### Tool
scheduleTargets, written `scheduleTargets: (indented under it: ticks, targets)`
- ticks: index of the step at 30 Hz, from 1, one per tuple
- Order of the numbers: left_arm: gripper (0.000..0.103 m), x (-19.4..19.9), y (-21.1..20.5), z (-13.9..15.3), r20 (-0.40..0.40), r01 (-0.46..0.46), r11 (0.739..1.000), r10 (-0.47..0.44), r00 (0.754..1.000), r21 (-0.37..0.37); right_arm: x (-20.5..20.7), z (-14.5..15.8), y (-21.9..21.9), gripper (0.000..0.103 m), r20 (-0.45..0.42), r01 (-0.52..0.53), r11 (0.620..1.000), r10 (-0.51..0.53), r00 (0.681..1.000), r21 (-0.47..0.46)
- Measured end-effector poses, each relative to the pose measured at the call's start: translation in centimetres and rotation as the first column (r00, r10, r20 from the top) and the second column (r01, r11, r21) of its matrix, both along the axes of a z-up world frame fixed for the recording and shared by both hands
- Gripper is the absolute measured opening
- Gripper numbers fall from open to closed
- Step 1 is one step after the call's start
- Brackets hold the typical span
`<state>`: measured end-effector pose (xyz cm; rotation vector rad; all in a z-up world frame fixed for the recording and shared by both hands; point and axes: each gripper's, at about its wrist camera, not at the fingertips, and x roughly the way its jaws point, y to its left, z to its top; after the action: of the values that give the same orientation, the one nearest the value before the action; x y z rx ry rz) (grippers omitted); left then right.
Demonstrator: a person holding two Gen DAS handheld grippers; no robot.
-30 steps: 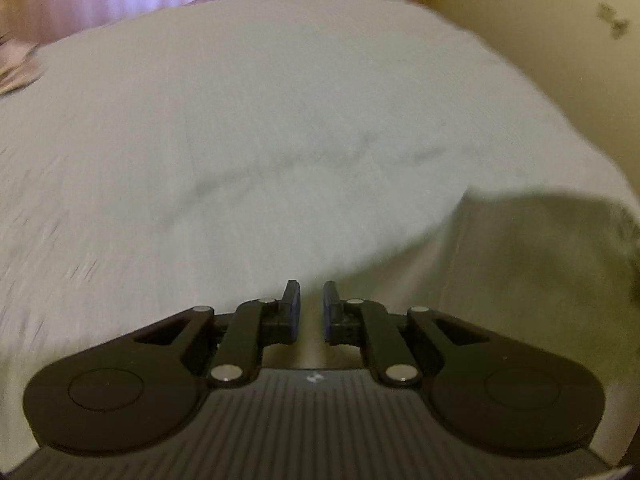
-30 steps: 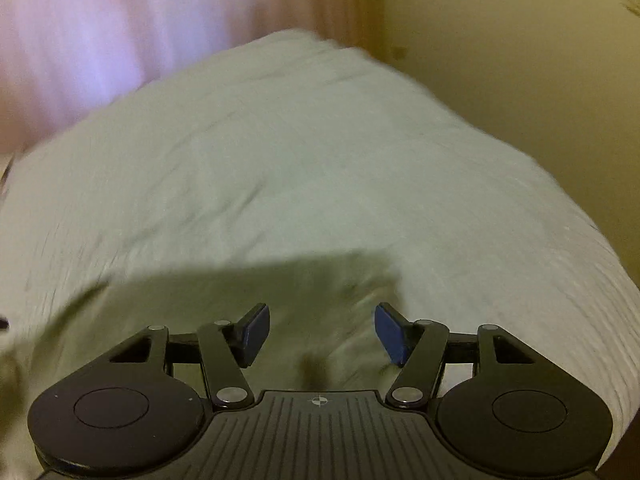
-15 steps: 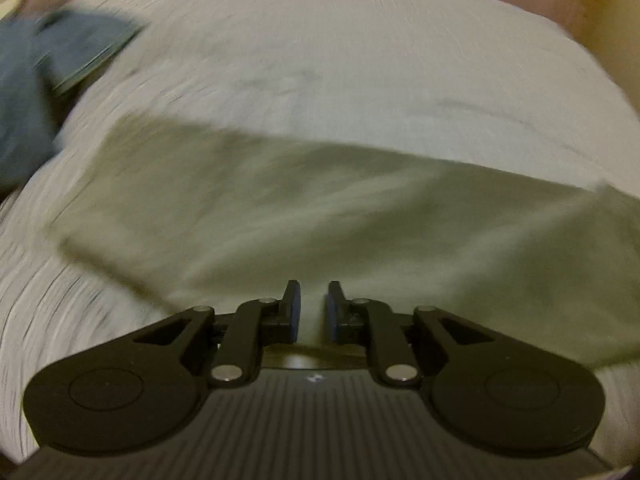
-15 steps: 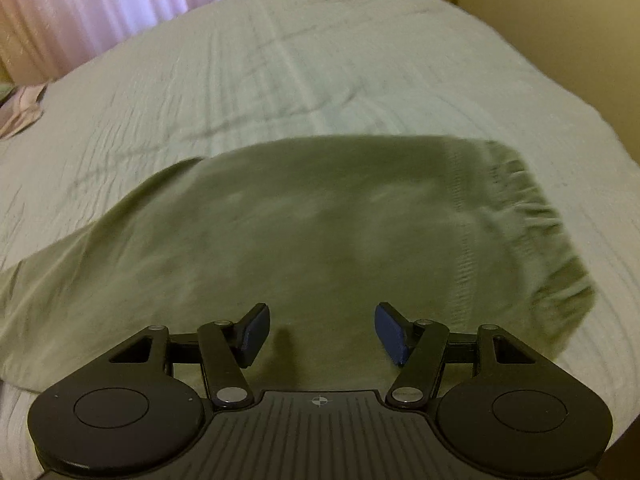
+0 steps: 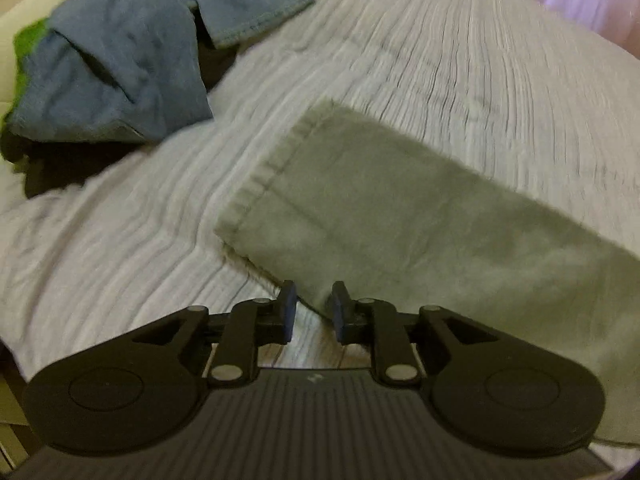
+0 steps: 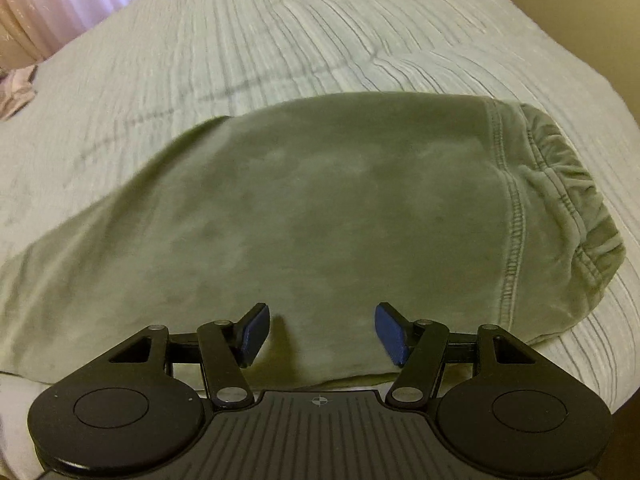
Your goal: Fold clothes
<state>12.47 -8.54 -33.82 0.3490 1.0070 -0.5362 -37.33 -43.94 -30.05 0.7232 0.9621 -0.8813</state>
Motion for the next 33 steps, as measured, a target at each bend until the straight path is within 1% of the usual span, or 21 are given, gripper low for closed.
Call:
scheduleTargets:
  ticks: [2,5,6,8,12,16,19,24,29,33]
  targets:
    - [0.017,-1.0,-0.3,1.6,-0.026,0.021,1.0,-0.02,0.999,0.004,-0.1,1.0,-0.1,0.062,0.015,-0.003,1.0,0.003,1.0,0.024]
    - [0.024,-3.9,-1.5,4.5,-0.039,0.078,0.996,-0.077,0.996,0.038,-0.3,2.4,-0.2,0.063,0.034,-0.015,0.998,0.013,0.999,0.059]
    - [0.029,-4.9,-1.9,5.4,-0.039,0.098,0.994,-0.096,0.995,0.046,-0.5,2.9,-0.3,0.071,0.035,-0.022,0.997,0.02,0.999,0.068]
    - [0.03,-6.9,-2.8,7.0,-0.043,0.135,0.99,-0.133,0.99,0.05,-0.9,4.1,-0.4,0.086,0.039,-0.034,0.997,0.032,0.999,0.067]
    - [0.032,-11.3,-4.7,10.2,-0.079,0.212,0.977,-0.209,0.975,0.022,-2.4,6.8,-0.6,0.086,0.049,-0.076,0.996,0.073,0.996,0.051]
    - [0.037,-15.4,-6.7,13.1,-0.075,0.286,0.958,-0.286,0.955,-0.008,-4.6,9.1,-1.1,0.086,0.026,-0.065,0.996,0.063,0.998,0.055]
    - [0.037,-17.6,-8.1,14.3,-0.062,0.335,0.942,-0.335,0.94,-0.011,-6.1,10.6,-1.4,0.086,0.0,-0.044,0.998,0.044,0.999,0.046]
    - [0.037,-19.7,-10.1,15.1,-0.037,0.402,0.916,-0.401,0.915,0.022,-7.3,13.0,-1.3,0.086,-0.013,-0.033,0.999,0.034,0.999,0.019]
    - [0.038,-20.6,-10.8,16.1,0.003,0.434,0.899,-0.435,0.9,0.049,-6.5,14.3,-0.2,0.086,-0.01,-0.051,0.999,0.052,0.999,0.007]
    - [0.039,-20.3,-10.5,16.3,0.019,0.436,0.897,-0.438,0.899,0.071,-5.4,14.5,0.7,0.086,-0.007,-0.082,0.996,0.082,0.997,0.019]
